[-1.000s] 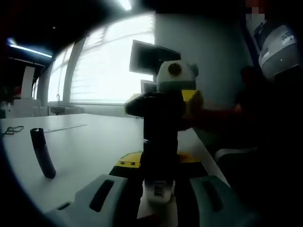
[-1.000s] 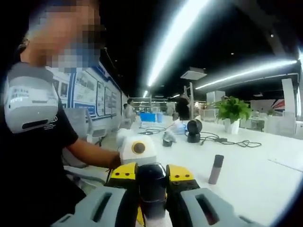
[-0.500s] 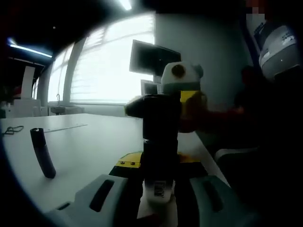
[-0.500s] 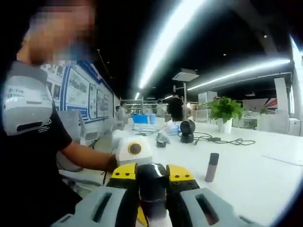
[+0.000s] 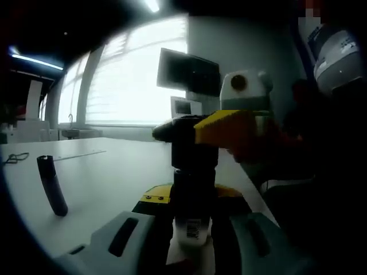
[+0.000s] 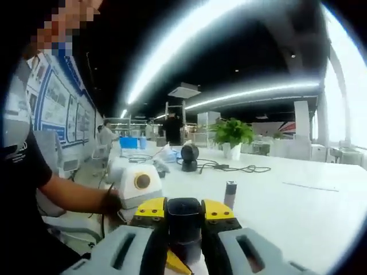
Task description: Pick up cosmetic bottle twist off cap place on table pick up cap screw tight cap place on table
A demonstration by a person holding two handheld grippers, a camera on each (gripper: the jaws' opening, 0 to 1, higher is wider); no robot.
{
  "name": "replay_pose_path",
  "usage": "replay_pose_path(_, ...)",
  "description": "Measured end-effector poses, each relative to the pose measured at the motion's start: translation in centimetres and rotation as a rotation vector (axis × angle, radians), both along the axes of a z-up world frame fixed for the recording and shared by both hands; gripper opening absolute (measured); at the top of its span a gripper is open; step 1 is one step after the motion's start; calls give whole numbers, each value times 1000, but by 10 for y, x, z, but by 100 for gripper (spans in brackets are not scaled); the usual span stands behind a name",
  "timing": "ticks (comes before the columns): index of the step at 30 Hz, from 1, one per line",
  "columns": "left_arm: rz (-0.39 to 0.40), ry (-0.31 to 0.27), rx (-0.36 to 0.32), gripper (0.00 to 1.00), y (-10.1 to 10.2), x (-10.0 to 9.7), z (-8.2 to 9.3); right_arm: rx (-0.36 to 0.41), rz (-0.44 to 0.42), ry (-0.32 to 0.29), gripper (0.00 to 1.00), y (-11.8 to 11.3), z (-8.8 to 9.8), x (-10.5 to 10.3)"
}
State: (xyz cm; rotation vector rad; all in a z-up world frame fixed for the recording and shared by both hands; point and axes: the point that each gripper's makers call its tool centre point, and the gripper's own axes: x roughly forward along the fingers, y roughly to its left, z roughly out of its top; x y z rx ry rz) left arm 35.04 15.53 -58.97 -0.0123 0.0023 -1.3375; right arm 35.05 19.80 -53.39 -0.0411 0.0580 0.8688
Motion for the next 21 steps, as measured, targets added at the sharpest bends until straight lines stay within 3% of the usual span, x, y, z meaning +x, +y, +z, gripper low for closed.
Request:
replay_pose_path(7, 3, 3, 0, 15, 1, 1, 0, 8, -150, 3, 16, -4, 0, 3)
replay_pose_path(10, 4, 1, 0, 15, 1, 1, 0, -9, -238, -30, 16, -6, 1, 4)
replay_pose_path(19, 2, 0, 1, 15, 1, 1, 0, 39, -476, -57, 16, -14, 2, 4)
replay_pose_path(21, 1, 1, 1, 15, 1, 0, 0, 39, -489, -63, 16, -12, 1, 3)
